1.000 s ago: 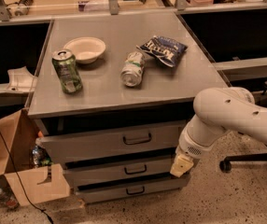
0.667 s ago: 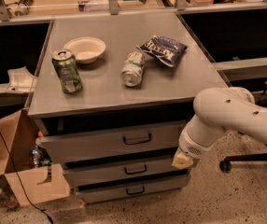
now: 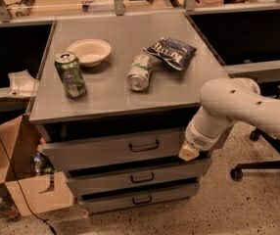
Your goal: Close top drawer
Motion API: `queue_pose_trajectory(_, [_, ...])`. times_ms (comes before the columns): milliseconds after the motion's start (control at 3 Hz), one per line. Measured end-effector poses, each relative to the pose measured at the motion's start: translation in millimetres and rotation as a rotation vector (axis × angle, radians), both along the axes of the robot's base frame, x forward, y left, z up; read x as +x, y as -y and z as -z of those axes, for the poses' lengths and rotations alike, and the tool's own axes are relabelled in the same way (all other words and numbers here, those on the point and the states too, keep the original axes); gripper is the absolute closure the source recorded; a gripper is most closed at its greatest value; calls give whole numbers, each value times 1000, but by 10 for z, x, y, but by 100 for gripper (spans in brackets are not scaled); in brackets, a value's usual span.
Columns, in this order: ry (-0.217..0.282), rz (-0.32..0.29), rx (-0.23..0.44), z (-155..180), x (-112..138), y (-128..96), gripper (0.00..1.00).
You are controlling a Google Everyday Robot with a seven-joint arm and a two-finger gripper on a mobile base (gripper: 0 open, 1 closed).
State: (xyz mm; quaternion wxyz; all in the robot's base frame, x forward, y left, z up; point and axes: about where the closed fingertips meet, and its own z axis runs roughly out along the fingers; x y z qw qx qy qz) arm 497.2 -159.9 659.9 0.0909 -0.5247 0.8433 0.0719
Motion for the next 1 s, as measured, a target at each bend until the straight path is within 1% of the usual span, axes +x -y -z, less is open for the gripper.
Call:
queue_pose_trajectory(333, [10, -14, 10, -4, 101, -73, 97])
queue_pose_trajectory(667, [10, -14, 10, -4, 101, -73, 74])
queue_pose_trajectory(1000, [10, -14, 10, -4, 101, -73, 43])
